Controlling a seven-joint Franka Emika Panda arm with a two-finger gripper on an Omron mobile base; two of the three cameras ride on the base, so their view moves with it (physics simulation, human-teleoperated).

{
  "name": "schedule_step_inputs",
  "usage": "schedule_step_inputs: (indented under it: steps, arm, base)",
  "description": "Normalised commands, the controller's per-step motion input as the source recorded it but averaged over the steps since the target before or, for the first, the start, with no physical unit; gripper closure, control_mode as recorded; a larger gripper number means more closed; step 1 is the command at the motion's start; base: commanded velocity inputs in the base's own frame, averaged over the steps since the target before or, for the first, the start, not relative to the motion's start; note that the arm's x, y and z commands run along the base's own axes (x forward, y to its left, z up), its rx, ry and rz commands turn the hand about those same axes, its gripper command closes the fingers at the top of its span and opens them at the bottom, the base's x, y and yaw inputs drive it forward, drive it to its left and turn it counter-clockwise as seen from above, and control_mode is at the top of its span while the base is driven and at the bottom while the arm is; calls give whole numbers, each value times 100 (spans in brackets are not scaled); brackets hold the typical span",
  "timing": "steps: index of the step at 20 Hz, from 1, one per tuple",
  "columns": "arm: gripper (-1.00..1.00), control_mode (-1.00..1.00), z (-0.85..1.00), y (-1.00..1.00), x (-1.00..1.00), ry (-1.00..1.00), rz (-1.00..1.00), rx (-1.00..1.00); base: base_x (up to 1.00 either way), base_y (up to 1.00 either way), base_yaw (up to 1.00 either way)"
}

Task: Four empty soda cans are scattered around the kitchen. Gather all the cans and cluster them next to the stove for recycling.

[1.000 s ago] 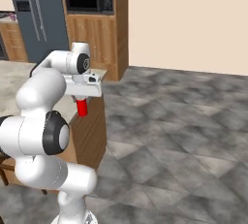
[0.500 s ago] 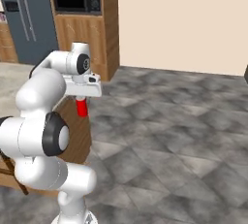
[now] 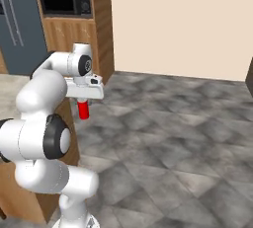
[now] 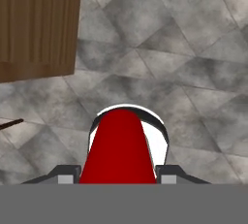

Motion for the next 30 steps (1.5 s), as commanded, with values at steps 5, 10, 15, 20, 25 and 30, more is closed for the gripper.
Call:
schedule_step_inputs:
  steps: [5,10,15,20,25,30]
  arm:
    - [100,100,0,0,0,0,0,0]
    - [100,100,0,0,0,0,0,0]
    - [100,100,0,0,0,0,0,0]
    - [100,100,0,0,0,0,0,0]
    - [100,100,0,0,0,0,0,0]
    - [100,100,0,0,0,0,0,0]
  base:
    - [80,-23,-2]
    - [78,-17,-1]
    - [80,-16,0]
    - [78,-12,0]
    - [78,-10,0]
    - [75,-6,0]
